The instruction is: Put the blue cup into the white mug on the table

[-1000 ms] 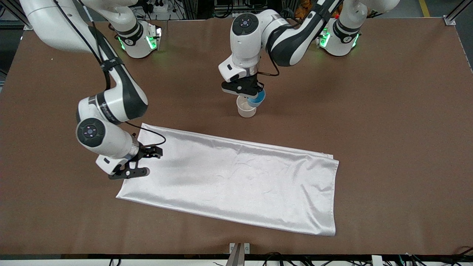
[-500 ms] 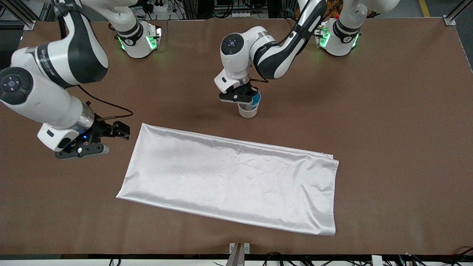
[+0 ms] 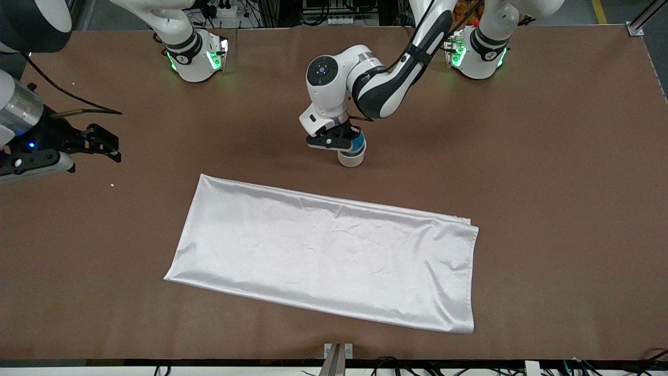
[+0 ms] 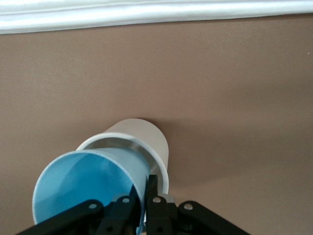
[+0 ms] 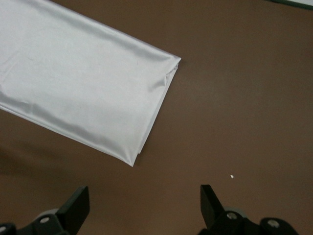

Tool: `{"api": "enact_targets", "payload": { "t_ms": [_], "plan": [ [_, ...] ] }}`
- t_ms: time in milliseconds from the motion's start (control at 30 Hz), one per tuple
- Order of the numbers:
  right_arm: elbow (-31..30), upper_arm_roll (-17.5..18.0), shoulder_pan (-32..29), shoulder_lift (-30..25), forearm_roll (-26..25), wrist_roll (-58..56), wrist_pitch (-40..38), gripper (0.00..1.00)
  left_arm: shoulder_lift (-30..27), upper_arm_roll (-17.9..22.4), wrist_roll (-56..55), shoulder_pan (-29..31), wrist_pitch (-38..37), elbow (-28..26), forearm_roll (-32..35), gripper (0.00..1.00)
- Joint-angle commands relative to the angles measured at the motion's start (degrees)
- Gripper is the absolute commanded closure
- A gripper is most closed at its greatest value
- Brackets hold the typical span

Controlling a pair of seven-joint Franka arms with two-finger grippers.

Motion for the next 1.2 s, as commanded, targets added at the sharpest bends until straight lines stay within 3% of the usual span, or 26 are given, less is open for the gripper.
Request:
{"api": "enact_targets", "payload": {
  "t_ms": [0,300,467,967,1167],
  "plan": [
    [2.64,-2.91,1.56,-0.71,1.1,-1.9,-5.73,0.0,1.18,0.1,-0.59,-0.33,-1.38,2.77,1.56,0.0],
    [2.46,-2.74,0.16,-2.12,0.84,-1.55,-7.75,0.0,-0.66,0.27,-1.11,0.37,-1.82,3.91,0.95,0.0],
    [2.11,-2.74,0.16,-2.73,0.92,-1.2,-9.16,0.0,-3.74,0.8,-0.85,1.6,-5.86,4.08,0.86,0.0],
    [2.11,-2.74,1.48,-2.12,1.19,-0.23,-5.83,0.0,-20.52,0.45,5.48,10.39,-19.04,3.38,0.77,0.0],
    [2.11,-2.74,1.39,-1.77,1.19,6.53,-5.12,0.0,-25.71,0.63,5.56,14.07,-21.24,3.47,0.6,0.0]
  ]
}}
